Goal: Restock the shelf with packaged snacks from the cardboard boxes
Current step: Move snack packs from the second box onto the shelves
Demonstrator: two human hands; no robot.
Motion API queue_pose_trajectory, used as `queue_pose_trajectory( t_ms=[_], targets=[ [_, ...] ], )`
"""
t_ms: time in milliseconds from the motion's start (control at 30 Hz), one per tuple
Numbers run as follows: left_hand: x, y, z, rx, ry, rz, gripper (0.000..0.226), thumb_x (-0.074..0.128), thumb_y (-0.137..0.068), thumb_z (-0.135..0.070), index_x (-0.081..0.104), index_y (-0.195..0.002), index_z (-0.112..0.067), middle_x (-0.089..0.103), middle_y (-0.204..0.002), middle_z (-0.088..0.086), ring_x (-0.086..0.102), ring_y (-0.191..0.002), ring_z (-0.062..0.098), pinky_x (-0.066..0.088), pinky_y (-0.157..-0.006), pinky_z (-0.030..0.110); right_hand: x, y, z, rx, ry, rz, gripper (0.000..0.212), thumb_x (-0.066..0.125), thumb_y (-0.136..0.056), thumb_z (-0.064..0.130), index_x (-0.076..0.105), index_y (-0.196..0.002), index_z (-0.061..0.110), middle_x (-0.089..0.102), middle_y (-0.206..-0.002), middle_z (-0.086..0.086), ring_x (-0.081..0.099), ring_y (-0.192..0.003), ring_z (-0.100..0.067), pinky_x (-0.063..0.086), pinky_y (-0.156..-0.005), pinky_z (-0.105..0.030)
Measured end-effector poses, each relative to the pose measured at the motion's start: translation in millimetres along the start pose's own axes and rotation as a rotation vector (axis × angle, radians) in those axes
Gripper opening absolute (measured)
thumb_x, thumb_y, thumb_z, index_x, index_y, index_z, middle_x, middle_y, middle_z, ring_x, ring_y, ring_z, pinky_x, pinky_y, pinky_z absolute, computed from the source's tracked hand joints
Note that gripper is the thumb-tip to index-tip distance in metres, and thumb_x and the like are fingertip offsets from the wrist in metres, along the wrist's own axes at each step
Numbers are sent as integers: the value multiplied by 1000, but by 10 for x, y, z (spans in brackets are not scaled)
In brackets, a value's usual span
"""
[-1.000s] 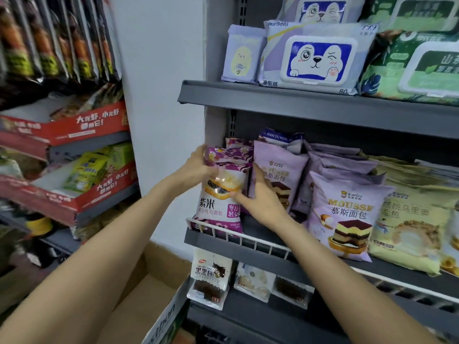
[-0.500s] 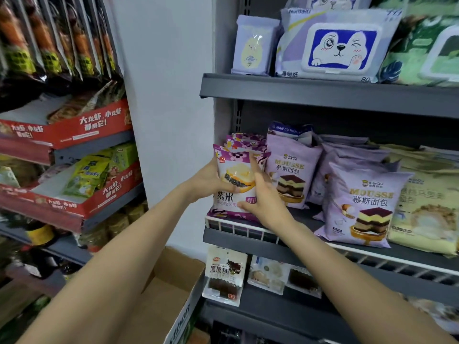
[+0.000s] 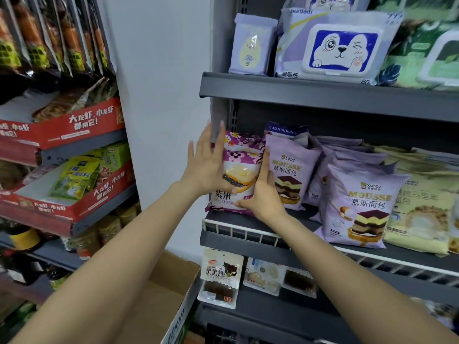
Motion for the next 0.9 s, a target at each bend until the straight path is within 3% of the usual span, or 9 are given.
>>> queue_pose_trajectory(
  t_ms=[67, 200, 333, 433, 600, 667, 767, 833, 900],
  targets=[
    [-60, -43, -64, 160, -254, 29, 141, 74, -55, -68, -20, -147, -18, -18, -157, 10, -16, -146, 27, -8, -115, 50, 3, -50, -29, 24, -112, 92, 126, 81, -69, 12, -17, -148, 26, 28, -153, -14, 54, -119, -23, 46, -76, -8],
    [-105, -164, -75, 194, -376, 263, 119, 70, -60, -68, 5, -150, -24, 16, -157, 2, 5, -147, 22, -5, -115, 53, -98, -237, -86, 161, -530, 154, 146, 83, -53, 32, -34, -139, 36, 24, -156, -4, 34, -139, -18, 36, -111, -43],
    [-132, -204, -130, 202, -362, 343, 117, 73, -60, -63, 9, -150, -25, 26, -153, 0, 17, -143, 22, 5, -116, 49, -119, -316, -94, 120, -453, 212, 115, 85, -63, 26, 10, -150, 24, 40, -146, 1, 40, -133, -16, 36, -109, -32],
    [-143, -227, -125, 193, -327, 350, 117, 74, -60, -63, 9, -150, -25, 28, -151, -1, 21, -139, 21, 15, -115, 45, -81, -308, -73, 120, -363, 236, 100, 82, -69, 29, 20, -147, 21, 44, -140, 1, 42, -130, -17, 36, -104, -28],
    [-94, -177, -76, 179, -223, 321, 121, 75, -61, -59, 3, -151, -23, 16, -155, 0, 9, -144, 22, 5, -117, 52, -208, -213, 105, -57, -80, -16, 131, 84, -65, 30, -15, -149, 21, 7, -156, -9, 14, -144, -24, 30, -112, -36],
    [-94, -125, -50, 190, -182, 233, 125, 76, -59, -57, 1, -151, -19, 4, -158, 2, -2, -147, 22, -2, -116, 53, -261, -128, 224, -194, 173, -92, 120, 79, -68, 38, -6, -151, 20, 1, -157, -9, 6, -146, -24, 31, -111, -37],
    [-89, 2, -11, 128, -118, 97, 136, 79, -57, -57, -13, -150, -17, -20, -156, 10, -15, -146, 26, -4, -116, 54, -238, -82, 272, -241, 364, 23, 101, 71, -75, 48, 9, -150, 20, 1, -157, -5, -1, -146, -22, 23, -118, -40],
    [-28, 110, 37, 48, 37, 129, 141, 83, -58, -48, -23, -147, -18, -29, -153, 11, -2, -146, 33, 12, -117, 53, -221, -70, 248, -204, 355, 59, 98, 67, -78, 51, 9, -151, 21, 0, -157, -3, -4, -147, -20, 20, -119, -40],
    [43, 198, 90, 24, 199, 211, 139, 85, -62, -35, -25, -146, -23, -33, -152, 5, 23, -142, 34, 36, -108, 37, -206, -57, 248, -195, 356, 63, 95, 65, -80, 49, 8, -151, 21, 3, -158, -3, -3, -147, -20, 17, -118, -39]
  ],
)
Point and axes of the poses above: each hand's wrist, its own y-axis away from the middle knuckle, its own x-axis out of the palm, z = x × y, the point moved 2 cm from there along -y, towards the middle knuckle
